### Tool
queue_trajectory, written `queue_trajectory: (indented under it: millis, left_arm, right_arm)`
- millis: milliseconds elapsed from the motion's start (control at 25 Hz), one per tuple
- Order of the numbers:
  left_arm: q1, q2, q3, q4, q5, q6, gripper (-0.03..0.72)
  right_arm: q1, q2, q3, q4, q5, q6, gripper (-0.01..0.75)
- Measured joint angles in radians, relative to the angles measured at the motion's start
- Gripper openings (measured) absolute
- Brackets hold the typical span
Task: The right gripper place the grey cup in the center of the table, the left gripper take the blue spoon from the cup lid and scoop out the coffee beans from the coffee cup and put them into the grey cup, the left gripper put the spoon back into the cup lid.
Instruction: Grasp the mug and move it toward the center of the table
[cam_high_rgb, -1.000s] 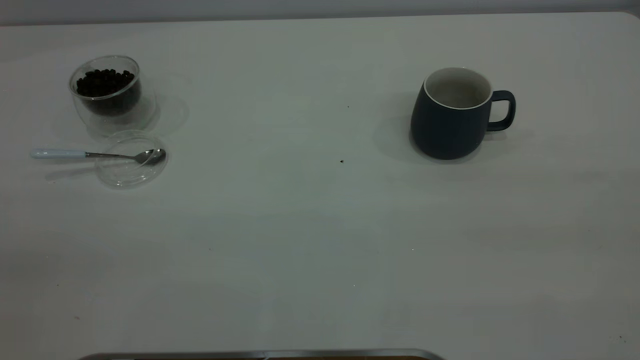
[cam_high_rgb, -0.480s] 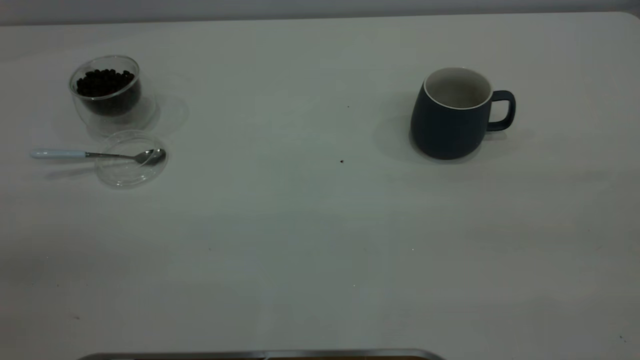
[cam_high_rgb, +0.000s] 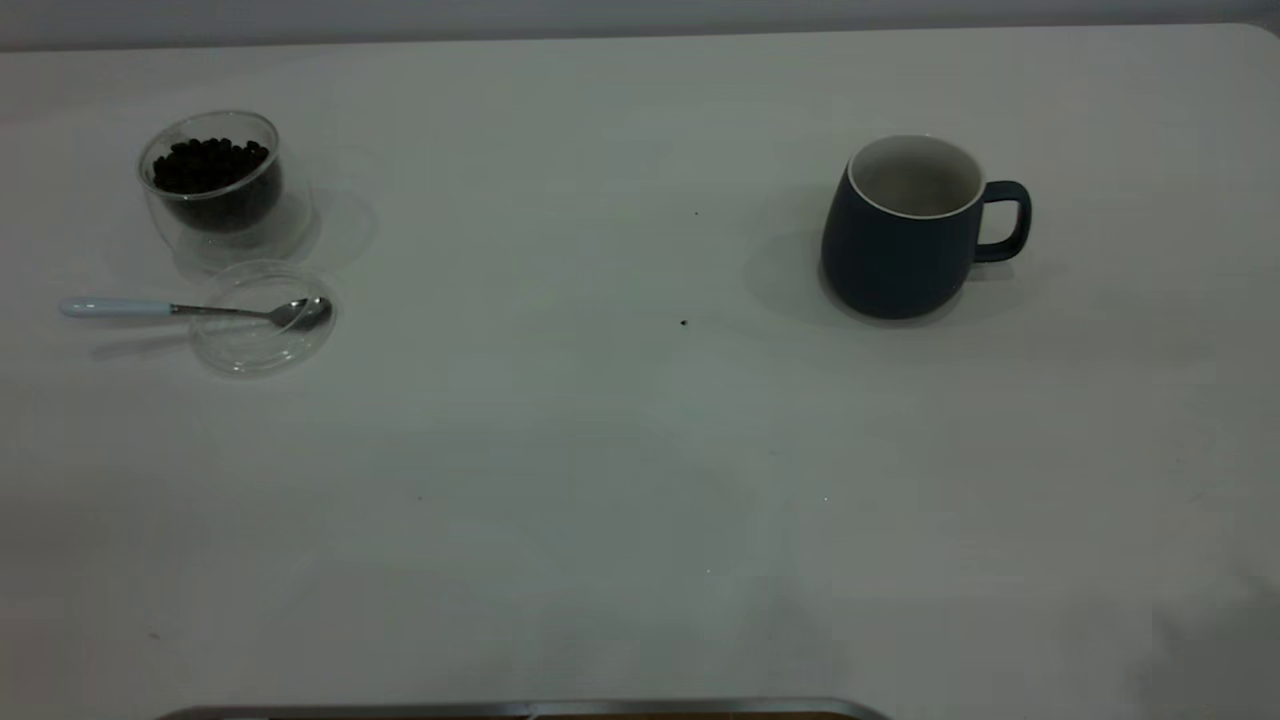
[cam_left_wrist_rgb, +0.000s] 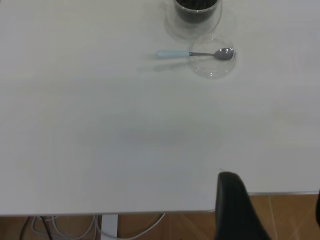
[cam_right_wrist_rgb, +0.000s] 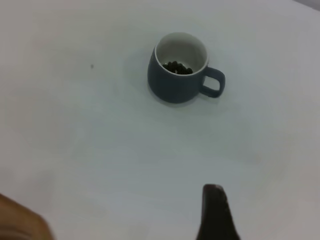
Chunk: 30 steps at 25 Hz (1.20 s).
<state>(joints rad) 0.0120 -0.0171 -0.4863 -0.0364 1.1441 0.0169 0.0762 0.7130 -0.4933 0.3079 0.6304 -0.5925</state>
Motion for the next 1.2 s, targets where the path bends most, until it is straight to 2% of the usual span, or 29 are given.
queue_trajectory:
  millis: [160, 480, 640, 920, 1000, 1200]
  left_arm:
    - [0.000, 0.000, 0.000, 0.000, 0.000, 0.000, 0.454]
    - [0.000, 0.000, 0.000, 0.000, 0.000, 0.000, 0.454]
    - [0.000, 0.000, 0.000, 0.000, 0.000, 0.000, 0.454]
    - [0.000, 0.000, 0.000, 0.000, 0.000, 0.000, 0.454]
    - [0.000, 0.000, 0.000, 0.000, 0.000, 0.000, 0.454]
    - [0.000, 0.000, 0.000, 0.000, 0.000, 0.000, 0.454]
  right_arm:
    - [0.000, 0.287, -0.037, 0.145, -0.124, -0.216, 0.546]
    - [0.000, 0.715, -0.202, 0.312, -0.171, -0.655, 0.546]
    - [0.017, 0.875, -0.279, 0.394, -0.235, -0.936, 0.546]
    - [0.023, 1.164, -0.476, 0.544, -0.209, -1.408, 0.546]
    - [0.023, 1.246, -0.539, 0.557, -0.197, -1.488, 0.546]
    - [0.018, 1.400, -0.666, 0.563, -0.192, -1.497, 0.546]
